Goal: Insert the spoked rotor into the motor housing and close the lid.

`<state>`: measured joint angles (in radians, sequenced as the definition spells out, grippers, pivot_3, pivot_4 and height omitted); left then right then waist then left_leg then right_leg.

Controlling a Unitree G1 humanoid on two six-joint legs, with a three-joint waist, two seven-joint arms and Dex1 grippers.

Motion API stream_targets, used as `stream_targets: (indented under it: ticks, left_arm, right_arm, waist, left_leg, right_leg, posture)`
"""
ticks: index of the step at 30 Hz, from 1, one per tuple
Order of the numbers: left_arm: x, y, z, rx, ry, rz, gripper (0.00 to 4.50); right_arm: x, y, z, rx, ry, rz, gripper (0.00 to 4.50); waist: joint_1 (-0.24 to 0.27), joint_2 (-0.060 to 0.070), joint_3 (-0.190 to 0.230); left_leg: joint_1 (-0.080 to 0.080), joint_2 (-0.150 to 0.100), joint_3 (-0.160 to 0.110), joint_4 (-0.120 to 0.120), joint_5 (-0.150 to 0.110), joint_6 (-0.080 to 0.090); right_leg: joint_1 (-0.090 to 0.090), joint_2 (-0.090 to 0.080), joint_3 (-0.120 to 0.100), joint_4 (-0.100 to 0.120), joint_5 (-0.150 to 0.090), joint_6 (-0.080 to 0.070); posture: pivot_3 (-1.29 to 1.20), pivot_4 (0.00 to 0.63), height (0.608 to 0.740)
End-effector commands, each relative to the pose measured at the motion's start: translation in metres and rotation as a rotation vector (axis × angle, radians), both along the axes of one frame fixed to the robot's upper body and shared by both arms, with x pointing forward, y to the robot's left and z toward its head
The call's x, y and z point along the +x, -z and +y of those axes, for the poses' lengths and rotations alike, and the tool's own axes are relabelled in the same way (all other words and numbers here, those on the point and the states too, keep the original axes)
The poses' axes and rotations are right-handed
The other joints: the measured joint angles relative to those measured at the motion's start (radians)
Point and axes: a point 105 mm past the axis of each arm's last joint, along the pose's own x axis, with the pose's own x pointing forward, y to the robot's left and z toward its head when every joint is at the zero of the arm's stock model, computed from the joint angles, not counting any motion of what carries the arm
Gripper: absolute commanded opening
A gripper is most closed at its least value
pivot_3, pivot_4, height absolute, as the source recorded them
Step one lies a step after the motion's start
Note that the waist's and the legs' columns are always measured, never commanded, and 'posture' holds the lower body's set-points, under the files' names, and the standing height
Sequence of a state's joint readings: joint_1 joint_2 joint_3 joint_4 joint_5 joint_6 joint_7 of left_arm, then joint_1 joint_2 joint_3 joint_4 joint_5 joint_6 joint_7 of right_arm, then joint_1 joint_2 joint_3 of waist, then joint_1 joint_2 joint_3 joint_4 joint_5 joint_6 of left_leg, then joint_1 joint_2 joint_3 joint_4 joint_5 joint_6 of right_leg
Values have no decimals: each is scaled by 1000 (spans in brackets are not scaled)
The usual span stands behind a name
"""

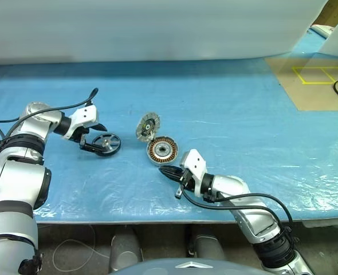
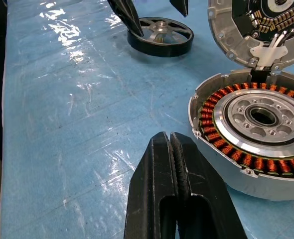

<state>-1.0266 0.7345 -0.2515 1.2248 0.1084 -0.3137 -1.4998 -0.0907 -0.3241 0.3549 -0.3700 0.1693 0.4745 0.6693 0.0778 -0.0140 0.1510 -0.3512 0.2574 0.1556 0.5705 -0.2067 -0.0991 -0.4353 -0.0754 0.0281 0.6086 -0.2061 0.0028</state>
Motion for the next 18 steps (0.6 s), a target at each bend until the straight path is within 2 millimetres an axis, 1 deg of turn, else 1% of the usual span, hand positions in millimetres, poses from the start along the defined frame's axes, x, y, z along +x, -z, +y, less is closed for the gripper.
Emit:
stream_targets:
  ticks: [1, 9, 13, 18]
  left_arm:
    - [1, -4, 2, 17, 2, -12, 4500]
    - [0, -3, -3, 24, 42, -11, 4500]
    - [4, -10, -10, -13, 56, -57, 4500]
    - [7, -10, -6, 25, 56, -114, 4500]
  right_arm:
    - [-1, -11, -2, 29, 12, -32, 36]
    - [-3, -9, -1, 23, 22, -30, 36]
    - [-2, -8, -2, 19, 25, -29, 36]
    - [-2, -6, -2, 5, 21, -29, 36]
  waist:
    - [0, 0, 0]
    - [1, 0, 0]
    - [2, 0, 0]
    - [2, 0, 0]
  left_leg:
    - [0, 0, 0, 0, 0, 0]
    - [0, 0, 0, 0, 0, 0]
    - [0, 0, 0, 0, 0, 0]
    - [0, 0, 0, 0, 0, 0]
  right_leg:
    - [0, 0, 0, 0, 0, 0]
    - [0, 0, 0, 0, 0, 0]
    - [0, 0, 0, 0, 0, 0]
    - [0, 0, 0, 0, 0, 0]
  posture:
    - [0, 150, 740]
    - [0, 150, 740]
    - [0, 150, 740]
    - [0, 150, 740]
